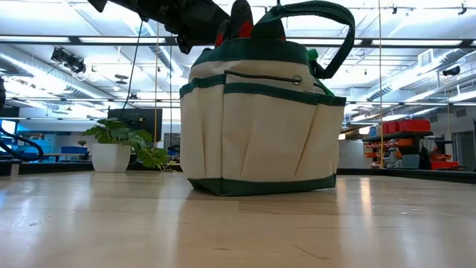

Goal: Pick & Place Garden tools in Gardening bag
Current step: Put the green scissors into the green gardening bag

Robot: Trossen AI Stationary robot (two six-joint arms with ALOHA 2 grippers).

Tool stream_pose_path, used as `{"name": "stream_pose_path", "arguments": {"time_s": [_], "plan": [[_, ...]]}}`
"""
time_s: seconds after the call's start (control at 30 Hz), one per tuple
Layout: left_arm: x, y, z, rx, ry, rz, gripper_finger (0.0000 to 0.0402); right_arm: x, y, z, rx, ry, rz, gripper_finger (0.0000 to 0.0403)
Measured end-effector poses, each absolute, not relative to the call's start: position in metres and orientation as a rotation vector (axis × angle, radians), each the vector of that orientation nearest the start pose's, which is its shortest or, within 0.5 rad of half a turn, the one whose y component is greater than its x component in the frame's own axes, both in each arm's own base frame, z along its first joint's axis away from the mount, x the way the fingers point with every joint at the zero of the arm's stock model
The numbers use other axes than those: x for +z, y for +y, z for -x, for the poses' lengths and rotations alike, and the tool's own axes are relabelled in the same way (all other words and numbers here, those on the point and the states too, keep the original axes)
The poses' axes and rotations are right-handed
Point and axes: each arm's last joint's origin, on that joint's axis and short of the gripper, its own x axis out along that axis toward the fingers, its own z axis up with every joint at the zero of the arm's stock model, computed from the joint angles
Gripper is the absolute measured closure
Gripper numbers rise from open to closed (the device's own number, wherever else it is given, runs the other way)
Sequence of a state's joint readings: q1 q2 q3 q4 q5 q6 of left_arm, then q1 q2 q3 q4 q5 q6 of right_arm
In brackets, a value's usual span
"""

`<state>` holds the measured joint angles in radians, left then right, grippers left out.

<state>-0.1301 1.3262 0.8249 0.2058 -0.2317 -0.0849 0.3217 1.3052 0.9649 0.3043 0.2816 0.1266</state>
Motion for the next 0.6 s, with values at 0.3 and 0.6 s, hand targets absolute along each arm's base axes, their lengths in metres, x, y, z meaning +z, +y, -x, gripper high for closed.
{"name": "stream_pose_path", "arguments": {"time_s": [0.3,0.6], "plan": [[0.267,-0.031,-0.29,0.113,0.287,0.03,0.0223,0.336,0.097,-0.28,0.046,-0.024,-0.076,0.0359],[0.266,-0.031,-0.29,0.113,0.287,0.028,0.0223,0.316,0.104,-0.29,-0.032,0.065,-0.044,0.0359]]}}
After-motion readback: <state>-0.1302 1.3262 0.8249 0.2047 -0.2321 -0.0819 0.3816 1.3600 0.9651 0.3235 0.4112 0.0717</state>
